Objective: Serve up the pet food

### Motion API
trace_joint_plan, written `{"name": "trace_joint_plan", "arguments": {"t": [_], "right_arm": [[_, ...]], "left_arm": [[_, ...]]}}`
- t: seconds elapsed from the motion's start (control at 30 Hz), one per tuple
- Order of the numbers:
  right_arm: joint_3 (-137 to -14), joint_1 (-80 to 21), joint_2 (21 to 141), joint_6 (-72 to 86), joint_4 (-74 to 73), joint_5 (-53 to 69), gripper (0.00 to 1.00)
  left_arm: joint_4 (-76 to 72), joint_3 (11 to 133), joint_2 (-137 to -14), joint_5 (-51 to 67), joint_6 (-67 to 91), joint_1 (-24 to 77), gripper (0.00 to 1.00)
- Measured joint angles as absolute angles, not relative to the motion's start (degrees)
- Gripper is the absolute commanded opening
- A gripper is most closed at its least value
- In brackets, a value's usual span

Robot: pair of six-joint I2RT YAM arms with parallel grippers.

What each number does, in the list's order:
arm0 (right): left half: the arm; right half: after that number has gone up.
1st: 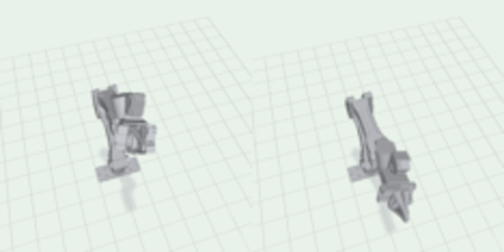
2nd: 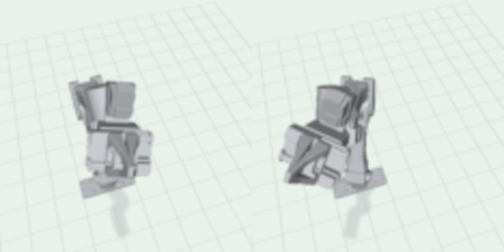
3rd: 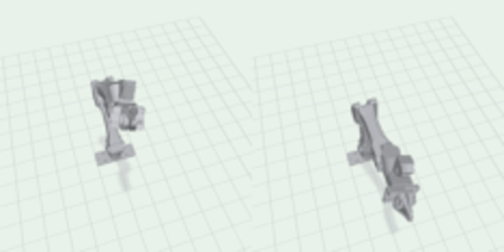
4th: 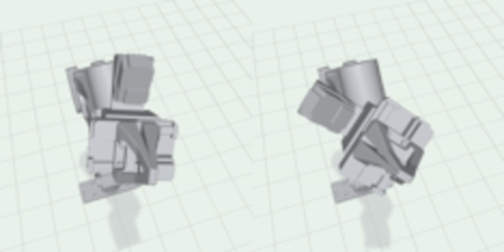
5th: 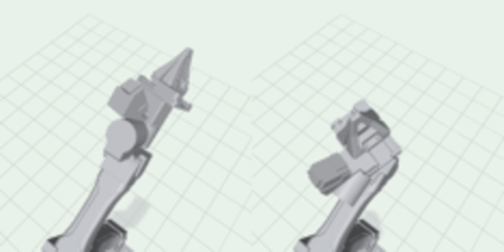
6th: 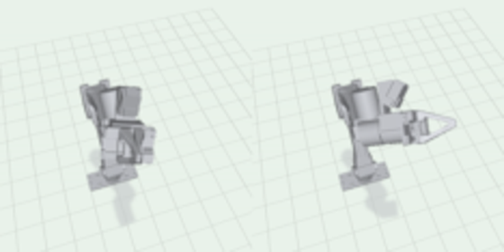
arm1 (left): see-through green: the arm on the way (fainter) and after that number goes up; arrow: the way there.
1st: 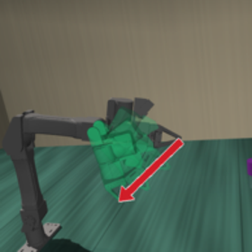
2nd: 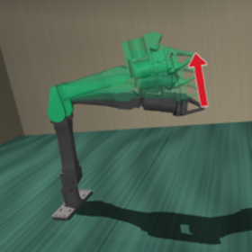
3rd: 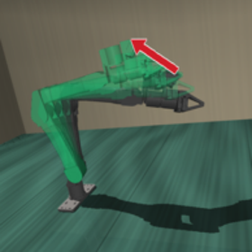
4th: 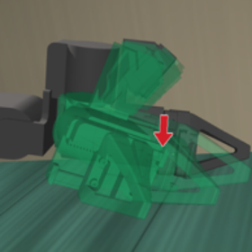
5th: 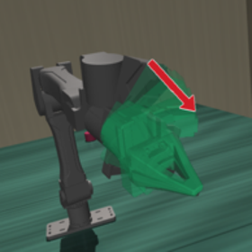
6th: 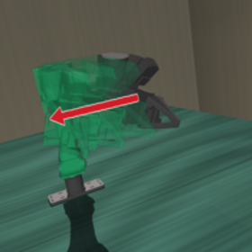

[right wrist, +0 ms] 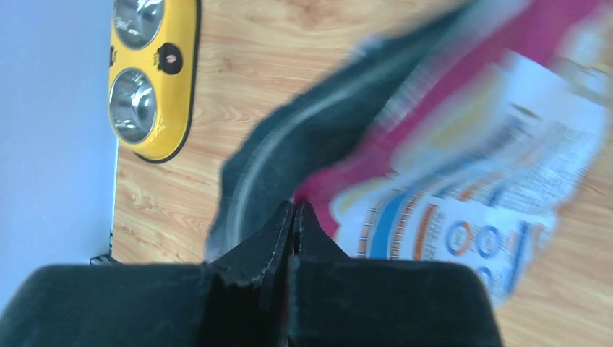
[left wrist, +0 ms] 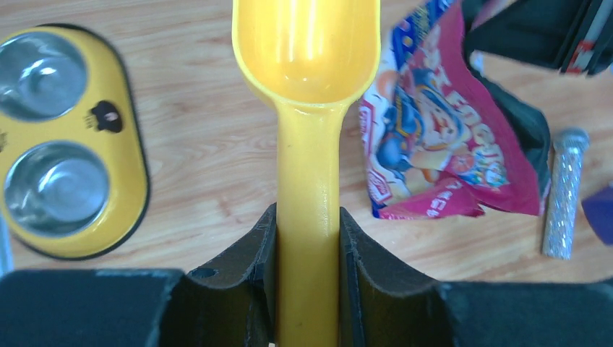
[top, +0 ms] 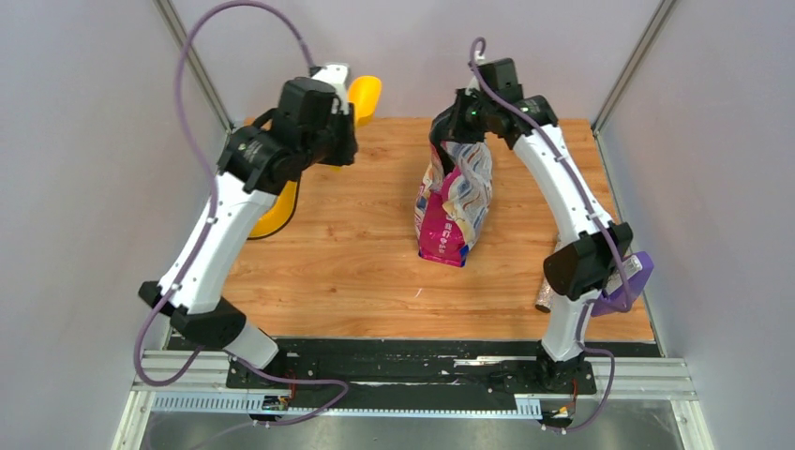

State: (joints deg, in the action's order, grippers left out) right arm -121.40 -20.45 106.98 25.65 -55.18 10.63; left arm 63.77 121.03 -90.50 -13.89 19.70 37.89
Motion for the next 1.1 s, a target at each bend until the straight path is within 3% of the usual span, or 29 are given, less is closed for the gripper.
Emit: {"name": "trace_joint_plan", "arguments": {"t": [0.27,0.3,0.4,0.47,0.67,0.93,1.03,1.1], "right_arm": [[-128.7,-29.76,114.89,25.96,-55.07,4.1,0.0],[-129.84,-30.15,115.11,25.96,-56.21,2.26,0.05],[-132.42,-30.46,114.65,26.2,-59.7,-3.42,0.42],[-132.49,-30.44,113.32,26.11,-61.01,-6.59,0.58],[-132.44,-30.2,107.68,25.43,-64.82,-12.75,0.82],[-130.96,-30.2,104.16,24.05,-70.06,-12.69,0.8],[-129.38,-30.2,104.33,23.53,-71.83,-11.05,0.75],[-129.27,-30.2,104.86,23.07,-73.21,-10.33,0.66]], "left_arm": [[62.22,112.99,-80.71,-15.49,20.75,32.95,0.0],[62.02,112.12,-80.44,-15.31,20.73,32.82,0.0],[61.45,109.54,-80.53,-14.33,20.71,32.38,0.0],[61.43,108.66,-81.21,-13.52,20.69,32.12,0.0],[60.14,108.42,-83.46,-10.74,20.29,31.83,0.0],[58.65,108.38,-85.14,-8.36,20.14,31.83,0.0],[58.19,108.14,-85.14,-7.9,20.14,31.83,0.0],[57.89,107.92,-85.14,-7.75,20.16,31.83,0.0]]}}
